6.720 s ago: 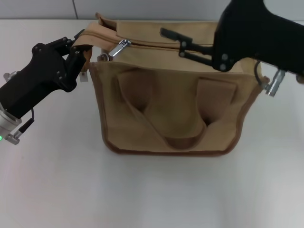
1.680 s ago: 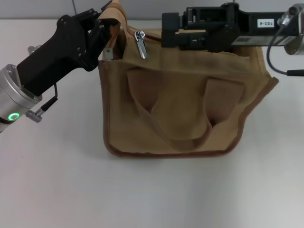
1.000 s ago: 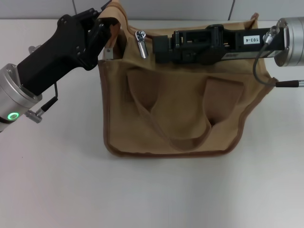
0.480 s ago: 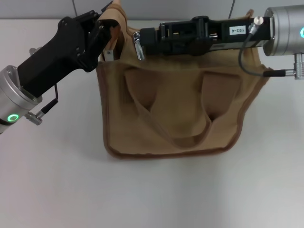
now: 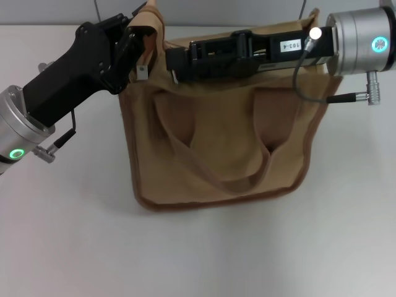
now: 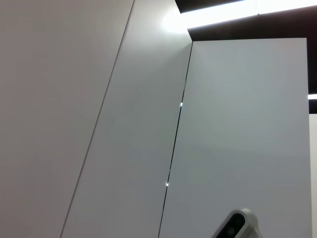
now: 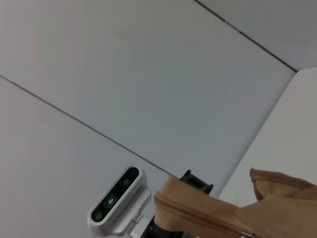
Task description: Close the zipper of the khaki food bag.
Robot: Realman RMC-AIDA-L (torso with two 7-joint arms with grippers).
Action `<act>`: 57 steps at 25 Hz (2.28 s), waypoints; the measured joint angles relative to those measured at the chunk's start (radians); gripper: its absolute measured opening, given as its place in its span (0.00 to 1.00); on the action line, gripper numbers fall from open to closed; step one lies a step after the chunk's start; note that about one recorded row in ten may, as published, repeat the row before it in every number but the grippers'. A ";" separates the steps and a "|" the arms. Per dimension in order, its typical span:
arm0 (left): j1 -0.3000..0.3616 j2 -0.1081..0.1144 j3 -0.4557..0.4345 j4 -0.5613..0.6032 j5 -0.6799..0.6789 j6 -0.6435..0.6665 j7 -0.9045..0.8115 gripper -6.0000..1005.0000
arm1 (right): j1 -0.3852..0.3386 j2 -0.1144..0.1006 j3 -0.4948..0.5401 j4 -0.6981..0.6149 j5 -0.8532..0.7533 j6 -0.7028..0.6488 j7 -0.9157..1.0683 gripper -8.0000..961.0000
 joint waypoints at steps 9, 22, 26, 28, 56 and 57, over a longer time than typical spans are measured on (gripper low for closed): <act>-0.003 0.000 0.000 0.000 0.000 -0.002 0.000 0.03 | 0.010 0.013 -0.008 -0.010 0.000 0.001 -0.014 0.66; 0.001 0.000 0.000 0.000 -0.005 -0.004 0.000 0.03 | -0.013 0.008 -0.007 -0.018 0.000 0.001 -0.022 0.59; 0.001 0.000 0.000 -0.002 -0.006 -0.005 0.000 0.03 | -0.039 0.009 -0.001 -0.024 0.000 0.005 -0.050 0.57; 0.001 0.000 0.000 -0.003 -0.006 -0.005 0.000 0.03 | -0.041 0.010 0.000 -0.027 0.000 0.002 -0.059 0.53; 0.014 0.000 0.000 -0.006 -0.005 0.007 0.000 0.03 | -0.069 0.007 0.073 -0.049 0.026 -0.088 -0.068 0.02; 0.014 0.000 0.000 -0.006 -0.005 0.007 0.000 0.03 | -0.070 0.006 0.090 -0.052 0.026 -0.100 -0.068 0.02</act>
